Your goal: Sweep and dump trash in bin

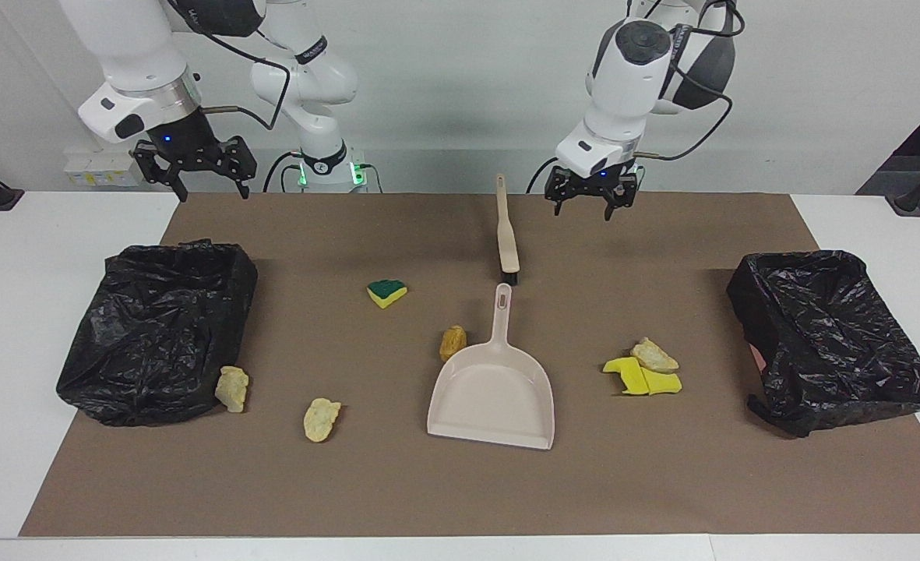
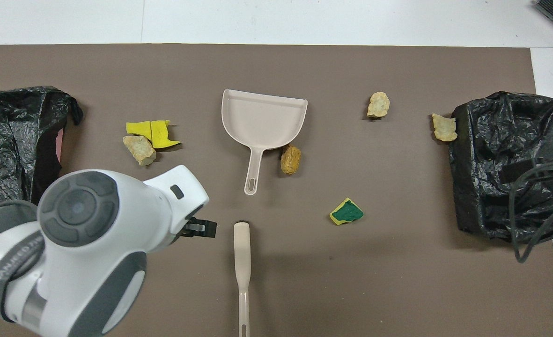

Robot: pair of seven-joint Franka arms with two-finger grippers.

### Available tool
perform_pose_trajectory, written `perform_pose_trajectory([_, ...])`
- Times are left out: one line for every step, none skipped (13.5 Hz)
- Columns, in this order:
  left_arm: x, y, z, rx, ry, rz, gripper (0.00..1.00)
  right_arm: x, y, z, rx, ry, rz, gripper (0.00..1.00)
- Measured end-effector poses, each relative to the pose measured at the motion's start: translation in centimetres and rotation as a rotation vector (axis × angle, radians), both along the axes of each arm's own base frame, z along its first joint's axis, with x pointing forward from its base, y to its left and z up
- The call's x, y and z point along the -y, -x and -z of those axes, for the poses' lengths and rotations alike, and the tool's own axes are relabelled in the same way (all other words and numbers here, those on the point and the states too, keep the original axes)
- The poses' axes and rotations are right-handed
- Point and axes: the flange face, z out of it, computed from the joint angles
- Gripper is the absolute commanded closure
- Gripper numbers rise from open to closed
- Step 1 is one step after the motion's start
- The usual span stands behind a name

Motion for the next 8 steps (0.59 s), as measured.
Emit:
perform_pose_trajectory([1.0,1.3,1.2,-0.001,-0.003,0.005,0.00,0.0,0.0,0.0,0.000,0.000,0.000,0.00])
perform_pose_trajectory([2.0,2.6,2.5,0.001,-0.006,0.004,0.00,0.0,0.0,0.0,0.000,0.000,0.000,0.00])
perform_pose_trajectory([2.9,4.0,4.1,-0.001,-0.010,0.006,0.00,0.0,0.0,0.0,0.000,0.000,0.000,0.00])
perform_pose_trajectory([4.0,5.5,5.9,-0.006,-0.017,0.014,0.00,0.0,0.0,0.0,0.000,0.000,0.000,0.00])
perform_pose_trajectory([5.2,7.3,7.9,-0.005,-0.020,0.023,0.00,0.0,0.0,0.0,0.000,0.000,0.000,0.00])
perform_pose_trajectory([6.2,9.1,9.9,-0.003,-0.023,0.031,0.00,0.0,0.0,0.0,0.000,0.000,0.000,0.00])
perform_pose_trajectory([7.0,10.7,11.3,-0.004,-0.028,0.038,0.00,0.0,0.0,0.0,0.000,0.000,0.000,0.00])
perform_pose_trajectory([7.7,12.3,12.5,-0.007,-0.035,0.046,0.00,0.0,0.0,0.0,0.000,0.000,0.000,0.00])
